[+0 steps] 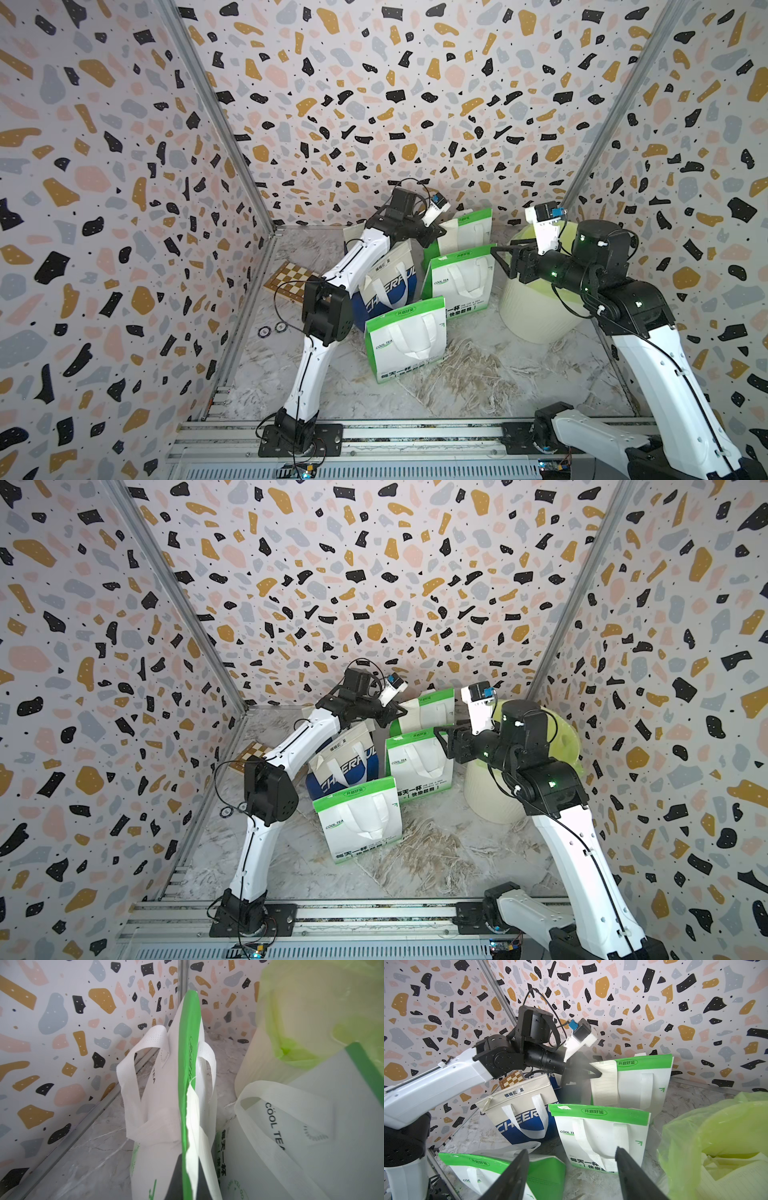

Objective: Shred takeout receipts and throw away
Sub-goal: Move the takeout bag to the center of the board, then tear off the takeout receipt from the takeout bag.

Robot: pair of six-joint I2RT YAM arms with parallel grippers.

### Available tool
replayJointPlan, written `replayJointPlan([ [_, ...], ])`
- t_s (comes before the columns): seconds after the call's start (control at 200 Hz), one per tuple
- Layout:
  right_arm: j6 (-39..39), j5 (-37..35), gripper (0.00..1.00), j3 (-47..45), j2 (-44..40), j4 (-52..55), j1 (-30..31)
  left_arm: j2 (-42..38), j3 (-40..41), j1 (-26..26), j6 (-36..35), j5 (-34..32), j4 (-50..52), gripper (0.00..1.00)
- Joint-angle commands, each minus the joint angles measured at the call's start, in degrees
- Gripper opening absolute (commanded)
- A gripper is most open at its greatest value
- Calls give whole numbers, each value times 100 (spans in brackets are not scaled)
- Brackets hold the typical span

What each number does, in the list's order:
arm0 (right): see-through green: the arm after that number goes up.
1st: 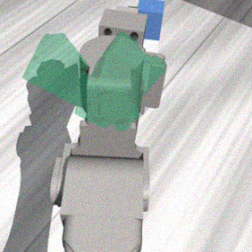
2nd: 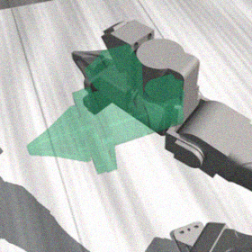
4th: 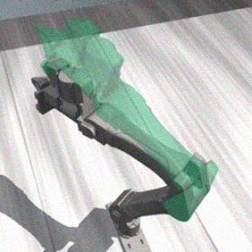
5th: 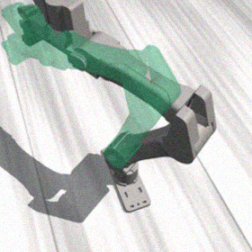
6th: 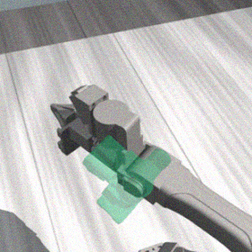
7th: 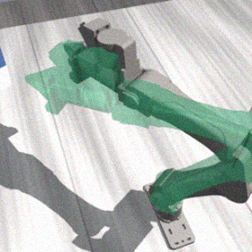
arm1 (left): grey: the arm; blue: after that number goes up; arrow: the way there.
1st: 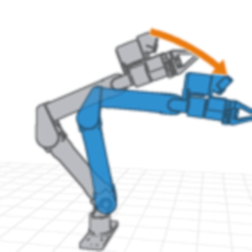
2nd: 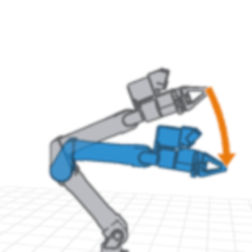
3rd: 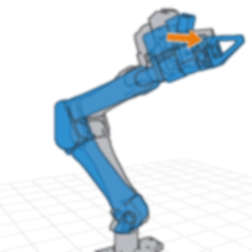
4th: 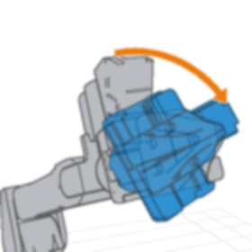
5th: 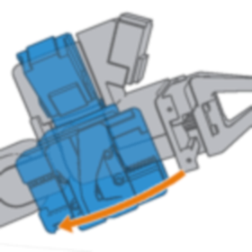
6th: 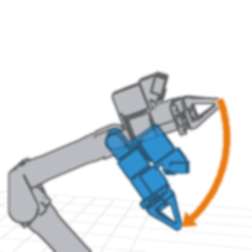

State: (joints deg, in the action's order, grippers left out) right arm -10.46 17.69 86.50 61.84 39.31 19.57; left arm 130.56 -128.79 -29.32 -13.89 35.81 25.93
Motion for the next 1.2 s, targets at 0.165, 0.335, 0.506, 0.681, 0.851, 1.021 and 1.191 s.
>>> replayJointPlan([
  [0.165, -187, 668, 74, 1223, 1238, 536, 64, -1391, 1454, 105, -126, 553, -564, 0],
  [0.335, -494, 901, 85, 1727, 2106, 660, 77, -2022, 2560, 341, 393, 609, -1295, 0],
  [0.506, -522, 782, 89, 2124, 2869, 696, 325, -2366, 3300, 486, 915, 773, -2144, 0],
  [0.681, -451, 766, 89, 2138, 3277, 464, 365, -2336, 3360, 488, 1019, 863, -2145, 0],
  [0.851, -164, 837, 87, 2121, 3594, 214, 356, -2328, 3430, 486, 1071, 1047, -2266, 0],
  [1.021, 57, 984, 85, 2491, 4052, 140, 354, -2310, 3462, 485, 1069, 1185, -2303, 0],
  [1.191, 379, 941, 83, 3348, 4641, 591, 354, -2299, 3484, 485, 1080, 1252, -2316, 0],
])
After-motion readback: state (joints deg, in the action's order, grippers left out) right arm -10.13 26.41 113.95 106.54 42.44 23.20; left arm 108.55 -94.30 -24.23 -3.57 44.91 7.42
